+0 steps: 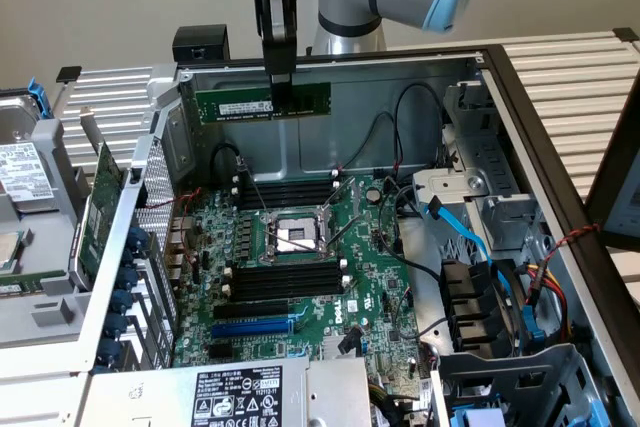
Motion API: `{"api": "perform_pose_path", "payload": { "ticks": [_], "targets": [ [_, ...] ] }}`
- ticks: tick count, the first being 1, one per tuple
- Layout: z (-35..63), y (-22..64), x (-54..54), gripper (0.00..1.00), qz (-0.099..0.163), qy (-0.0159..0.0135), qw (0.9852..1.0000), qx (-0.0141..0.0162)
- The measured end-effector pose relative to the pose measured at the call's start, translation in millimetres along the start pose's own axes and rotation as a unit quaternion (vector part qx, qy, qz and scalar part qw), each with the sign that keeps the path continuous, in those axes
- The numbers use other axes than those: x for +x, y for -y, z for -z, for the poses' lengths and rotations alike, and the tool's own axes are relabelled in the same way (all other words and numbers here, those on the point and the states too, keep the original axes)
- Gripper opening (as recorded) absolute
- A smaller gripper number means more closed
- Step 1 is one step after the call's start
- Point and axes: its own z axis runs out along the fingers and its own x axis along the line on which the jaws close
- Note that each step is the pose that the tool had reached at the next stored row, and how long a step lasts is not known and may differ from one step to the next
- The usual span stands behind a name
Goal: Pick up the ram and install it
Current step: 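Insert the ram into the slot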
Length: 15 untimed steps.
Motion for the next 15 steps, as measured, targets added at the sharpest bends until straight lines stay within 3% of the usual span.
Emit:
{"api": "perform_pose_path", "payload": {
  "ticks": [8,10,12,15],
  "targets": [
    [-11.1,0.0,0.5,0.13,0.000,0.0000,1.0000,-0.0001],
    [-14.2,0.0,0.7,0.13,0.000,0.0000,1.0000,-0.0014],
    [-15.8,0.0,0.8,0.13,0.000,-0.0026,1.0000,-0.0027],
    [-17.8,0.0,1.0,0.13,0.000,-0.0113,0.9999,-0.0031]
  ]
}}
